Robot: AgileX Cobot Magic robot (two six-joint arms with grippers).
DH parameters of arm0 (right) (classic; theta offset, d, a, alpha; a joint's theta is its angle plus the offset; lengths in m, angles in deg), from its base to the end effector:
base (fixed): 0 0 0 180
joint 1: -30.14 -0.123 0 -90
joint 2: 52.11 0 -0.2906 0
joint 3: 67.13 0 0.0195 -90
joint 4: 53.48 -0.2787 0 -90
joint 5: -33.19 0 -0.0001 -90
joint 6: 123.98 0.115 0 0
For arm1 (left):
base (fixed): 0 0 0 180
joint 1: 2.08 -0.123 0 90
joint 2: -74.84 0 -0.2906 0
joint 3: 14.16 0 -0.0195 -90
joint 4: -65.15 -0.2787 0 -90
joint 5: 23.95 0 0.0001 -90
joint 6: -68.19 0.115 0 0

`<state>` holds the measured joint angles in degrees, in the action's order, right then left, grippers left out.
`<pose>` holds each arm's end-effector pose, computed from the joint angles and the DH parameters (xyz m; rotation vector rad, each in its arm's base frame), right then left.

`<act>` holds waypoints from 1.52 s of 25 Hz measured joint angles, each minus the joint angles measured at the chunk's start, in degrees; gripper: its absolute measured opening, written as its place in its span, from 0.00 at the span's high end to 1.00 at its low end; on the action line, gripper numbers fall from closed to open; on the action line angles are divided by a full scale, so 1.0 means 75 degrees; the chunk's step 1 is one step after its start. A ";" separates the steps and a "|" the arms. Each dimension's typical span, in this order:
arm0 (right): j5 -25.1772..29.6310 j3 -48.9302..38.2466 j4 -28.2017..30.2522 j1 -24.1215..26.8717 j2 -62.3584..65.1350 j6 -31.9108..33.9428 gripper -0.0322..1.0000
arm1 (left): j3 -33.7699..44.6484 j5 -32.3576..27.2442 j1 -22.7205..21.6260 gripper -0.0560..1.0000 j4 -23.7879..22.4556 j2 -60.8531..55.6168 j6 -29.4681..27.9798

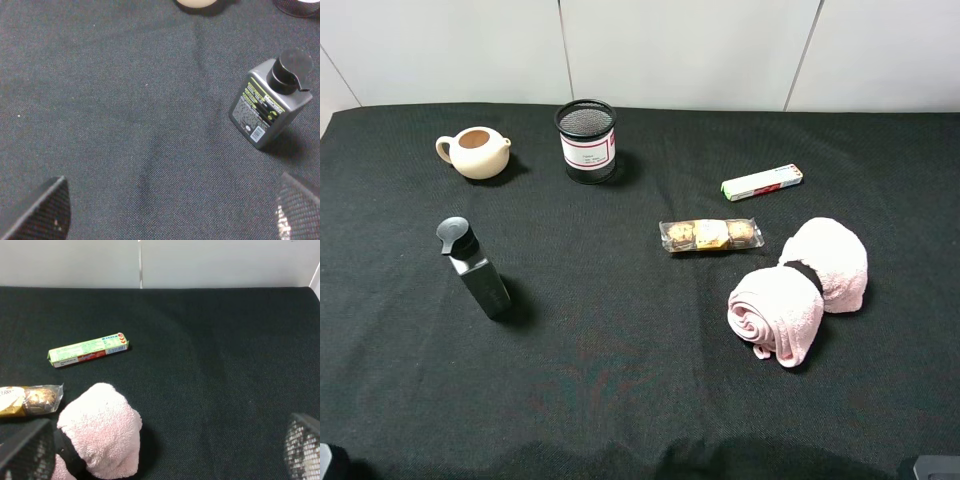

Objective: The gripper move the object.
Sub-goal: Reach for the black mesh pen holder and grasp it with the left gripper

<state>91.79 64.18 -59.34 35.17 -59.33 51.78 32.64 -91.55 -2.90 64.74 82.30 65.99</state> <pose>0.0366 0.0068 0.2845 0.0109 1.9945 0.0173 0.0243 0.0011 0.2786 -0.0571 2.1261 -0.0056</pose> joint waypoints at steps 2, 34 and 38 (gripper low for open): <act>0.0000 0.0000 0.0000 0.0000 0.0000 0.0000 0.30 | 0.0000 0.0000 0.0000 0.14 0.0000 0.0000 0.0000; 0.0000 0.0000 0.0000 0.0000 0.0000 0.0000 0.30 | 0.0000 0.0000 0.0000 0.14 0.0000 0.0000 0.0000; 0.0000 0.0000 0.0000 0.0000 0.0000 0.0000 0.30 | 0.0000 0.0000 0.0000 0.14 0.0000 0.0000 0.0000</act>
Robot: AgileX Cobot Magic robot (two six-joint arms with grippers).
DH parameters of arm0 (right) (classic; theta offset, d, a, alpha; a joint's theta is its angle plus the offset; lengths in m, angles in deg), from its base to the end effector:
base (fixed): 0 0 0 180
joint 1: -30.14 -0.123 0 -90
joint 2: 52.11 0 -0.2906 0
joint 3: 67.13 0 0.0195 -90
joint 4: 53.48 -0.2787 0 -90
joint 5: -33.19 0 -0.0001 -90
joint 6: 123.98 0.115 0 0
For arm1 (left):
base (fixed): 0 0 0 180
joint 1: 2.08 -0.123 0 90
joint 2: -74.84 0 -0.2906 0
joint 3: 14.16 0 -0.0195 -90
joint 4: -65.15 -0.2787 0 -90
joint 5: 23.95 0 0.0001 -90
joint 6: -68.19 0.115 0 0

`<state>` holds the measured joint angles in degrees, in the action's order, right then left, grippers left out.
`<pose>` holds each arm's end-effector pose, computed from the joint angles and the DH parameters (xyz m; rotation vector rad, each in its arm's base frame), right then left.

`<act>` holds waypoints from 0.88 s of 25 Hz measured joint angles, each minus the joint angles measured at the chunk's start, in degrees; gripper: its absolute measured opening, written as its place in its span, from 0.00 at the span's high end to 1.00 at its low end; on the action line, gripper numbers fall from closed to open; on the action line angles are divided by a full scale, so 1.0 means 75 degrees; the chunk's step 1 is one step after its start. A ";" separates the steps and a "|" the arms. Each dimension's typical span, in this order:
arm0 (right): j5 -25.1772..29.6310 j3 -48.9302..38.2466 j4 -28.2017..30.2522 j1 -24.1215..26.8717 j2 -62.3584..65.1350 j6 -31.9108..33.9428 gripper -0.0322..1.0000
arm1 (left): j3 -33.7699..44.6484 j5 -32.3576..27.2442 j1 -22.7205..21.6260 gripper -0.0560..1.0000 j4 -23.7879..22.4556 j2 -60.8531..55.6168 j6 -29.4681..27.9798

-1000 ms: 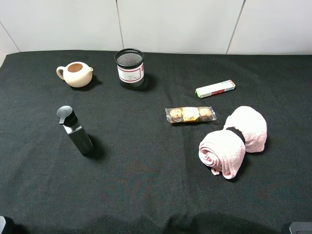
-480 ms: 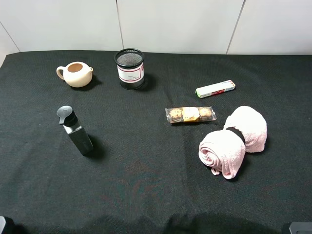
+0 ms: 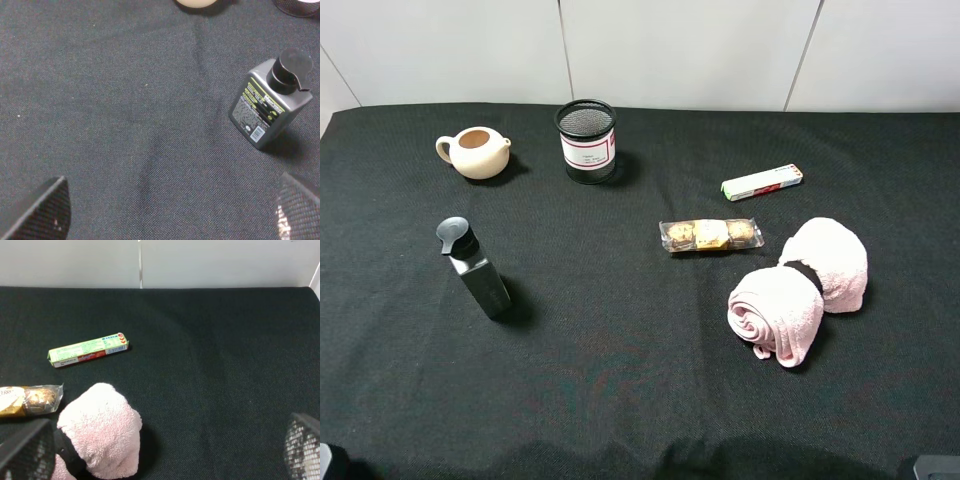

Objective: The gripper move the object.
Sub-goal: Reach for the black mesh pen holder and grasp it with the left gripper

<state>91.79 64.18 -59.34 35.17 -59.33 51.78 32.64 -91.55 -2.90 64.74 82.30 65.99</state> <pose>0.0366 0.0068 0.2845 0.0109 1.9945 0.0173 0.0243 0.0011 0.2786 -0.0571 2.1261 -0.0056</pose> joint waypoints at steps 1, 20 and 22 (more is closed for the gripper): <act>0.0000 0.0000 0.0000 0.0000 0.0000 0.0000 0.30 | 0.0000 0.0000 0.0000 0.14 0.0000 0.0000 0.0000; 0.0000 0.0000 0.0000 0.0000 0.0000 0.0000 0.30 | 0.0000 0.0000 0.0000 0.14 0.0054 0.0000 0.0000; 0.0000 0.0000 0.0000 0.0000 0.0000 0.0000 0.30 | 0.0000 0.0007 0.0000 0.14 0.0054 0.0000 0.0000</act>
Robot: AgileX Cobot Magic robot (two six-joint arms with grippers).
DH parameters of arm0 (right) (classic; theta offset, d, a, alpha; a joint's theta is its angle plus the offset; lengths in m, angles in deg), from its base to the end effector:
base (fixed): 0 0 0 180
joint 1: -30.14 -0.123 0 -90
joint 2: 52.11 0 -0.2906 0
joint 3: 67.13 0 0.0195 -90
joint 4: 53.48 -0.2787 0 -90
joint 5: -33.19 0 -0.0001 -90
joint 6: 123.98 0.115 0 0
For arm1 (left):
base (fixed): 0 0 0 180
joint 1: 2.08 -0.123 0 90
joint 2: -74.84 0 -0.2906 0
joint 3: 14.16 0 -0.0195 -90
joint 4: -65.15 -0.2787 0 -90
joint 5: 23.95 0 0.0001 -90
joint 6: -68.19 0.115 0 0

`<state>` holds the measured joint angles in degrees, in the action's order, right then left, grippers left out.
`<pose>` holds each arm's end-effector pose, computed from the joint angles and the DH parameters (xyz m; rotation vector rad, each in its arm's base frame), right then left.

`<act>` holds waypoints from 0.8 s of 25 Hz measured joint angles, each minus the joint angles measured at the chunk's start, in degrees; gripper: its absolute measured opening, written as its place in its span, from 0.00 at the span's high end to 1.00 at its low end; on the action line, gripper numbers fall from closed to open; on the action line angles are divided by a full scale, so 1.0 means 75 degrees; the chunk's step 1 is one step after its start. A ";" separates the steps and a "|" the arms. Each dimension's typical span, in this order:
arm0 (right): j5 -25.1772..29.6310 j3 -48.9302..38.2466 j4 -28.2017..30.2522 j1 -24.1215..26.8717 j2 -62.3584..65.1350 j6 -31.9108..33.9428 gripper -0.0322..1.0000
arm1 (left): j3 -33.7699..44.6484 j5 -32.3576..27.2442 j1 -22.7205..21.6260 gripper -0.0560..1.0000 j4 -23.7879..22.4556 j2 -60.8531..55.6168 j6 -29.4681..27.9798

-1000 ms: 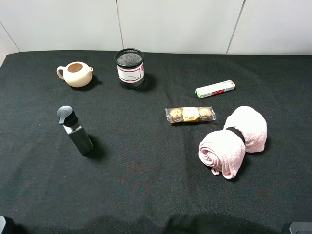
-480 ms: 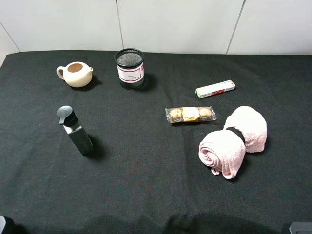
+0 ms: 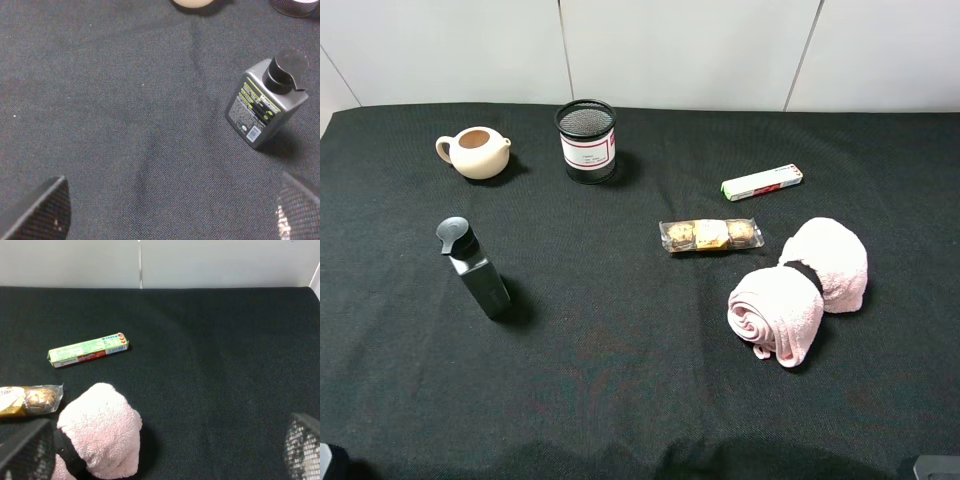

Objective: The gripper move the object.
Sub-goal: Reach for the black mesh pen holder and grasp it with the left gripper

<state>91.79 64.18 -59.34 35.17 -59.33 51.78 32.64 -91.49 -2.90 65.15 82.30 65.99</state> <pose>0.0366 0.0068 0.2845 0.0109 1.9945 0.0173 0.0244 0.0003 0.2787 -0.0560 2.1251 -0.0142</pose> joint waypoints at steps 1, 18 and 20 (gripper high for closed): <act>0.0000 0.0000 0.0000 0.0000 0.0000 0.0000 0.30 | 0.0000 0.0007 0.0000 0.14 0.0000 0.0000 0.0000; 0.0000 0.0000 0.0000 0.0000 0.0000 0.0000 0.30 | 0.0000 0.0471 0.0000 0.14 0.0000 0.1236 -0.0323; 0.0000 0.0000 0.0000 0.0000 0.0000 0.0000 0.30 | 0.0000 0.0608 0.0000 0.14 0.0000 0.1543 -0.0323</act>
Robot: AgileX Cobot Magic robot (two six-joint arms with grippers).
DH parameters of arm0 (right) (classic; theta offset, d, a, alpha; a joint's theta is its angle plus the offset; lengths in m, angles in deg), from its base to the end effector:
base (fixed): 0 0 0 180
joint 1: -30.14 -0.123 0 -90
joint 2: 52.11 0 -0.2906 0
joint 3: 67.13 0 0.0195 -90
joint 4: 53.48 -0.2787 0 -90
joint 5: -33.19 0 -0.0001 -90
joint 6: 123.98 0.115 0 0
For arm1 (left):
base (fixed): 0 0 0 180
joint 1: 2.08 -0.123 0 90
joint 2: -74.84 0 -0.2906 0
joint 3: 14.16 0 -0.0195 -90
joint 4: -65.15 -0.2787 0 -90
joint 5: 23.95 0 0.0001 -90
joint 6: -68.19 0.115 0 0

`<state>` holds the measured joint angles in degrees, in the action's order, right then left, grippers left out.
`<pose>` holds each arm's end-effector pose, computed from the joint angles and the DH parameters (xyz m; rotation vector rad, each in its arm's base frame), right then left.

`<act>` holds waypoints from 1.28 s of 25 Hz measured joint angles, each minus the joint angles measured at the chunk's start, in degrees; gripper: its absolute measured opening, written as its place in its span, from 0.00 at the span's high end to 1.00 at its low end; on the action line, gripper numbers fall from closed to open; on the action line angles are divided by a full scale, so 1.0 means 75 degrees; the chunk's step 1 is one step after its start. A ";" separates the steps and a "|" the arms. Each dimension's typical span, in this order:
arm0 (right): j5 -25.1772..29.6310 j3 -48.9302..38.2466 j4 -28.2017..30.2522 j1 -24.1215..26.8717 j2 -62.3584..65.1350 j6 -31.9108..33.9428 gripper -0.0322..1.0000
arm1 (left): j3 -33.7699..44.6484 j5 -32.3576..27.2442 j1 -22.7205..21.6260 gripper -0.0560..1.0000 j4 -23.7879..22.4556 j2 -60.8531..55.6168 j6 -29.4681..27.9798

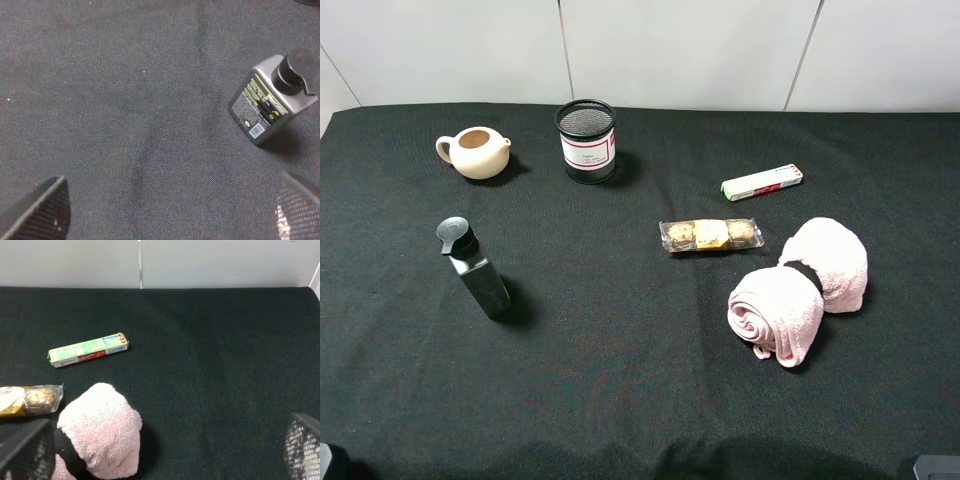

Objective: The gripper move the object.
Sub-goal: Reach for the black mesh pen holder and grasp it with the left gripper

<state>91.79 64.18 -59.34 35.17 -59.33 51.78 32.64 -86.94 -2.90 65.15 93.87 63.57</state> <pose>0.0366 0.0068 0.2845 0.0109 1.9945 0.0173 0.0611 0.0009 0.2775 -0.1067 2.2460 -0.0357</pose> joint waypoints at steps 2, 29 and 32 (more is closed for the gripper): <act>0.0000 0.0000 0.0000 0.0000 0.0000 0.0000 0.30 | 0.0000 0.0133 0.0000 0.14 0.0000 0.0372 -0.0019; 0.0000 0.0000 0.0000 0.0000 0.0000 0.0000 0.30 | -0.1927 0.2214 0.0000 0.14 0.0000 0.5853 0.0397; 0.0000 0.0000 0.0000 0.0000 0.0000 0.0000 0.30 | -0.2350 0.2050 0.0000 0.14 0.0000 0.6237 0.0465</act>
<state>91.79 64.18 -59.34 35.17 -59.33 51.78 15.02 -71.56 -2.90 65.15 140.64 67.06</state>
